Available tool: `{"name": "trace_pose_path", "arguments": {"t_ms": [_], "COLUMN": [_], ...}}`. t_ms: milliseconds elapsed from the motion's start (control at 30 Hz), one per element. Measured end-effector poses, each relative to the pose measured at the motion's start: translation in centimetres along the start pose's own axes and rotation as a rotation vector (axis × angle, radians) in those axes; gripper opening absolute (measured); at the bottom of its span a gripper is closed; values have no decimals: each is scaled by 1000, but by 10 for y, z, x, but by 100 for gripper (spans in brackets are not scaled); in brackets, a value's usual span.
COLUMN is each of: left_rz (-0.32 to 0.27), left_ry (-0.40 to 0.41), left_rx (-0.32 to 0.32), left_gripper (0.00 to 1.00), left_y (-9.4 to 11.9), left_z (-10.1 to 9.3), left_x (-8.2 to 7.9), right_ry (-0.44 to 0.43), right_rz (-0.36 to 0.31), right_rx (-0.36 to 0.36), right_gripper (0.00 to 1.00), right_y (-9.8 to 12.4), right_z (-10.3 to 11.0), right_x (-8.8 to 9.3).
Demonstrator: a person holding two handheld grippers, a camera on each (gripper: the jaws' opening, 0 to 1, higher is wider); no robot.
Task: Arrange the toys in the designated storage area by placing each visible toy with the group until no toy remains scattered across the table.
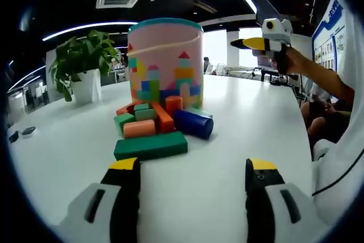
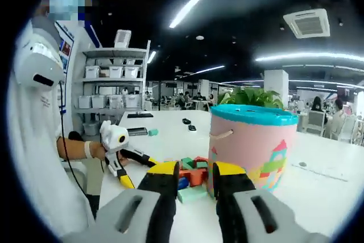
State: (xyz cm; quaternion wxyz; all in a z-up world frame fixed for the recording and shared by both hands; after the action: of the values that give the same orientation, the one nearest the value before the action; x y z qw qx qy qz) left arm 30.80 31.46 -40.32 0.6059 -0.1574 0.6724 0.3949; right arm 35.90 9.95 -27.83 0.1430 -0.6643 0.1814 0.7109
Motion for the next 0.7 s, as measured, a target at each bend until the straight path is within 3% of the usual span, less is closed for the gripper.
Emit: {"name": "trace_pose_path", "arguments": {"t_ms": [133, 300, 367, 467, 500, 633, 700], "left_rz": [0, 0, 0, 0, 0, 0, 1], "left_ry": [-1, 0, 0, 1, 1, -1, 1], "left_rx": [-2, -1, -2, -3, -4, 0, 2], "left_gripper": [77, 77, 77, 78, 78, 78, 78], "left_y": [0, 0, 0, 0, 0, 0, 0], "left_z": [0, 0, 0, 0, 0, 0, 0], "left_x": [0, 0, 0, 0, 0, 0, 0], "right_ry": [-136, -293, -231, -43, -32, -141, -134], "right_rz": [-53, -56, -21, 67, 62, 27, 36], "right_rx": [-20, -36, -11, 45, 47, 14, 24], "right_gripper": [38, 42, 39, 29, 26, 29, 30], "right_y": [-11, -26, -30, -34, -35, -41, -42], "right_z": [10, 23, 24, 27, 29, 42, 43], "right_x": [14, 43, 57, 75, 75, 76, 80]}}
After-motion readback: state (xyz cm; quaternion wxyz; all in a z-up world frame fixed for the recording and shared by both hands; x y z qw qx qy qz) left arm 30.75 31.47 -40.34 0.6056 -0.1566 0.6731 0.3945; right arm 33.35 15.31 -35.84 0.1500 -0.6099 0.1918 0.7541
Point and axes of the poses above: the point that each gripper's makers call its tool centre point, and the gripper's own axes: y roughly backward along the fingers, z roughly to its left, x roughly out of its underside, the point moved 4 cm from there along y, roughly backward along the fingers, and after that the axes turned 3 degrees about -y, right-handed, at the moved point
